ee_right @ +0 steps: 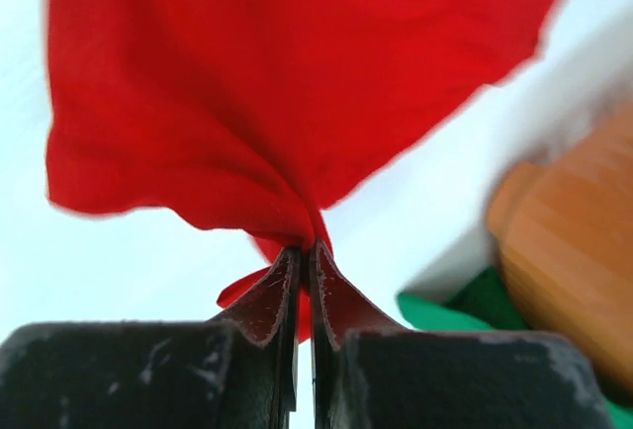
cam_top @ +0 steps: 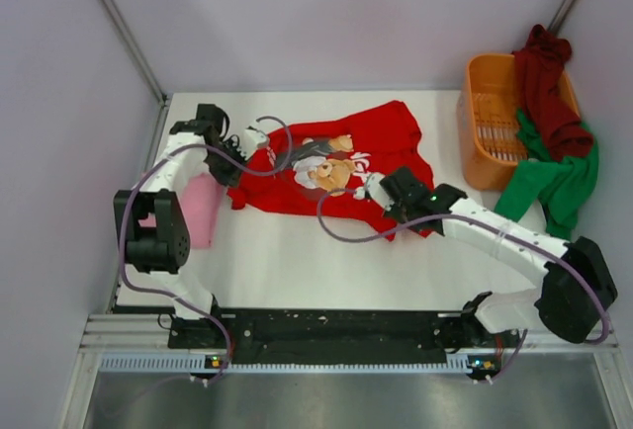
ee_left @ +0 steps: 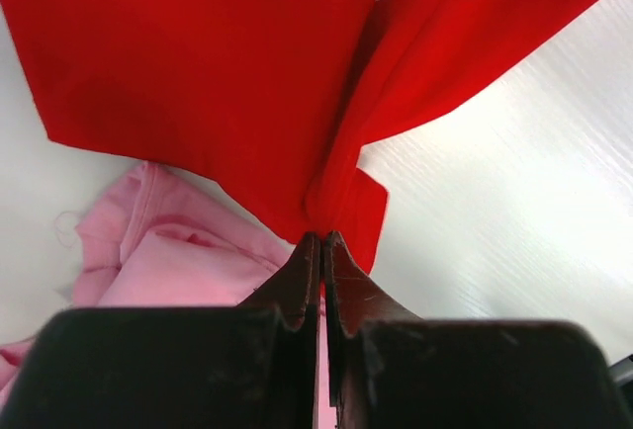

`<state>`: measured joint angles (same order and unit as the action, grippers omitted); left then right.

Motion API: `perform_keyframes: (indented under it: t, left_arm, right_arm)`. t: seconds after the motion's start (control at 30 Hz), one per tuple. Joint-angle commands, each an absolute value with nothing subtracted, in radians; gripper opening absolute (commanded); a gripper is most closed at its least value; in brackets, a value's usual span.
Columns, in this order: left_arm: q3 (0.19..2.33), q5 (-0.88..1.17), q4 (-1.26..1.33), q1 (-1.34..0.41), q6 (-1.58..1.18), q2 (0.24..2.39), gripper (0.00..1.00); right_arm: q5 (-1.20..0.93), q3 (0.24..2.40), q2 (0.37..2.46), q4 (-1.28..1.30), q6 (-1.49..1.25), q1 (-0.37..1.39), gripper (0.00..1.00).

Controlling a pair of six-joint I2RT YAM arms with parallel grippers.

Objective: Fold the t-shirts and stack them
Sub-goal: Flatten out the tshirt

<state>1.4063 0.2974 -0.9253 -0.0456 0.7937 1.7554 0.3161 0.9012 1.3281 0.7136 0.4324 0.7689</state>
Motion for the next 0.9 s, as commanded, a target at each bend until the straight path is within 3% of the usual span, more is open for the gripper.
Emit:
perform_keyframes:
  t: [0.0,0.33,0.63,0.87]
  left_arm:
    - [1.445,0.282,-0.972,-0.040,0.766,1.611,0.00]
    - [1.630,0.245,-1.025,-0.041,0.727,1.327,0.00]
    - [2.064,0.230,-1.279,-0.041,0.710,1.284,0.00]
    - [2.057,0.215,-1.247,-0.041,0.692,1.292,0.00]
  right_arm:
    - [0.514,1.040,1.206,0.709,0.383,0.654,0.00]
    - [0.613,1.342,0.933,0.647,0.497,0.534,0.00]
    - [0.516,1.549,0.795,0.650,0.503,0.534,0.00]
    - [0.468,1.511,0.918,0.641,0.517,0.519,0.00]
